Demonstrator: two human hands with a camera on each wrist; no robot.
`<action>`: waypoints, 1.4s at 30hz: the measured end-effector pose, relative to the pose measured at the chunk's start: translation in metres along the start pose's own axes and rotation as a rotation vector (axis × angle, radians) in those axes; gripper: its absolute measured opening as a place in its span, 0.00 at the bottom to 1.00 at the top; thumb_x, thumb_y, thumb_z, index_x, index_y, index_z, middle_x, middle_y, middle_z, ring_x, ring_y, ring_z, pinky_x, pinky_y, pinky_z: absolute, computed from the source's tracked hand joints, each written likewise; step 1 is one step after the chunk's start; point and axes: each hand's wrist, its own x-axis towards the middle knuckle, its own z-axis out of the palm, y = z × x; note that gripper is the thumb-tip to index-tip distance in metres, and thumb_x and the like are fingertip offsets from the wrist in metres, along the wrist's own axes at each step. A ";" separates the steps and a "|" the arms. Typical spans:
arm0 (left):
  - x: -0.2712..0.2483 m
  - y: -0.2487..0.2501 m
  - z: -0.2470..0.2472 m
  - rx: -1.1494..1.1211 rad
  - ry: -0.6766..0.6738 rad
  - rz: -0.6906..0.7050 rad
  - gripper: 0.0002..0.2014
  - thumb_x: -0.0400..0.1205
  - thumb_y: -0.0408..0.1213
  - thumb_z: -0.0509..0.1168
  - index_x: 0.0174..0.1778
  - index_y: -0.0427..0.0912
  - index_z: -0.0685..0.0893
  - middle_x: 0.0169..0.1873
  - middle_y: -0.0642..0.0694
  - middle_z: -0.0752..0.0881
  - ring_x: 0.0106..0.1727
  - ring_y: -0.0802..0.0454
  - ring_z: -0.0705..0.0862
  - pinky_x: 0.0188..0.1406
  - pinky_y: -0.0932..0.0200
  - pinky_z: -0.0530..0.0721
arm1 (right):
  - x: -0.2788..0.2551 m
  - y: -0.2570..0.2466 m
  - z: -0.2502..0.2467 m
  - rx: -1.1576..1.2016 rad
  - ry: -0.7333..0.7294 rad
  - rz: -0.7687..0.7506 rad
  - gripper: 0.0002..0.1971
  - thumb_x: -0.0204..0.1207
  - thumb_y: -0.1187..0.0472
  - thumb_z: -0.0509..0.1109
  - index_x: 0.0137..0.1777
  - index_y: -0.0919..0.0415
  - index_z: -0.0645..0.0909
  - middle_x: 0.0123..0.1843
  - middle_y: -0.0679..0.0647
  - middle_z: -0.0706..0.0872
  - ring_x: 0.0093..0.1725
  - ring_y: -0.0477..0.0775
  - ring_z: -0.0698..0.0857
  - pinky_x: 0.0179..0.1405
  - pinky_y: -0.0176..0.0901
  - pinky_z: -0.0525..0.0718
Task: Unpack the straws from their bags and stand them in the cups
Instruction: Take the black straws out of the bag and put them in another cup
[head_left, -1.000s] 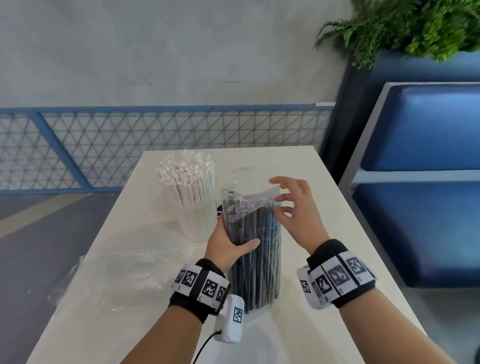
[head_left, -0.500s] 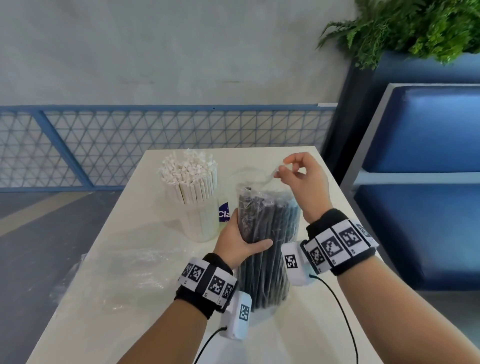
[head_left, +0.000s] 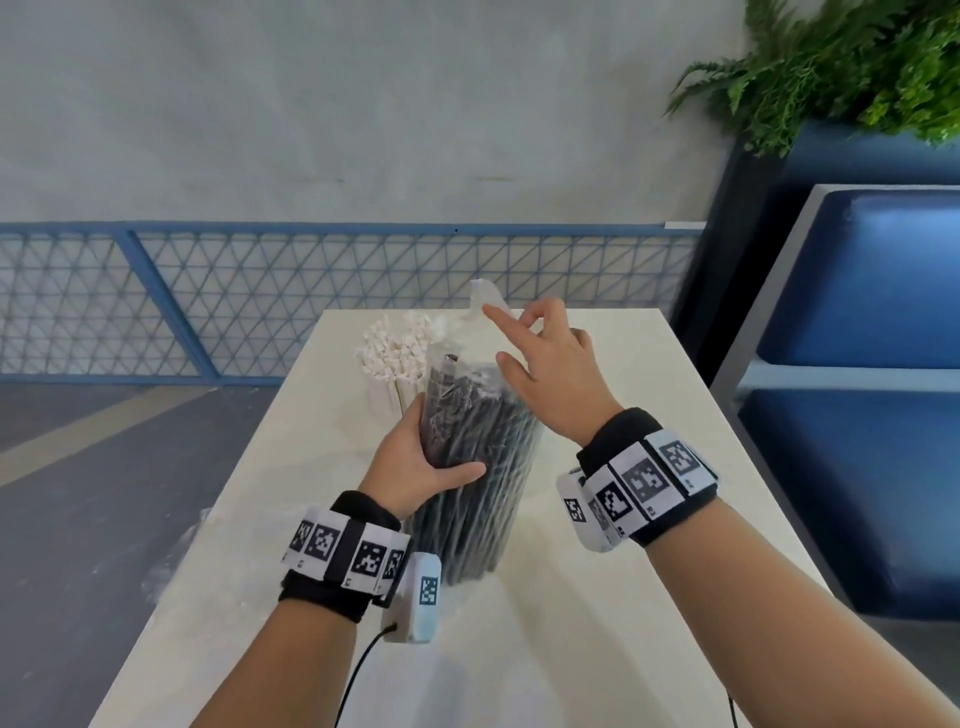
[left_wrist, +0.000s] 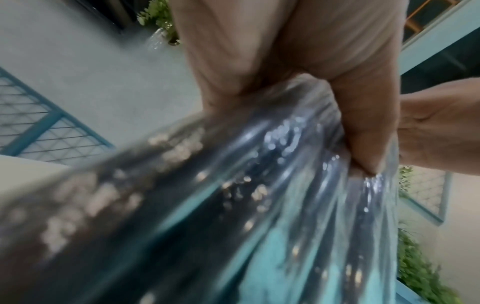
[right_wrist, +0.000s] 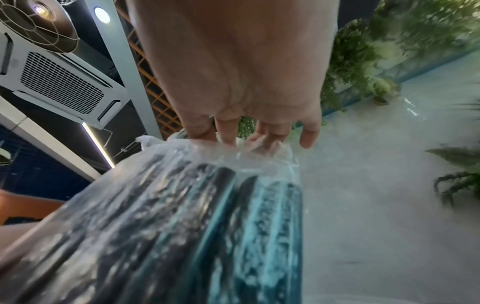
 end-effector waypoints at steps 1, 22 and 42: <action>-0.002 -0.004 -0.004 -0.013 0.012 -0.001 0.40 0.61 0.41 0.81 0.67 0.56 0.68 0.56 0.60 0.82 0.57 0.69 0.82 0.60 0.69 0.78 | 0.001 -0.006 0.003 0.027 0.011 0.006 0.25 0.80 0.57 0.61 0.77 0.51 0.66 0.64 0.59 0.70 0.46 0.55 0.76 0.65 0.54 0.72; -0.014 -0.056 -0.031 -0.042 0.012 -0.045 0.37 0.64 0.35 0.81 0.64 0.56 0.67 0.55 0.57 0.82 0.60 0.55 0.81 0.62 0.59 0.78 | 0.012 -0.076 0.012 -0.106 -0.550 -0.078 0.24 0.75 0.58 0.70 0.72 0.53 0.74 0.62 0.59 0.83 0.60 0.58 0.81 0.56 0.43 0.76; 0.003 -0.064 -0.020 -0.118 0.008 -0.051 0.39 0.61 0.40 0.82 0.64 0.56 0.69 0.54 0.61 0.84 0.59 0.62 0.83 0.60 0.63 0.79 | 0.016 -0.047 0.048 0.297 -0.142 0.178 0.04 0.69 0.72 0.72 0.41 0.66 0.88 0.42 0.58 0.91 0.44 0.55 0.88 0.51 0.39 0.84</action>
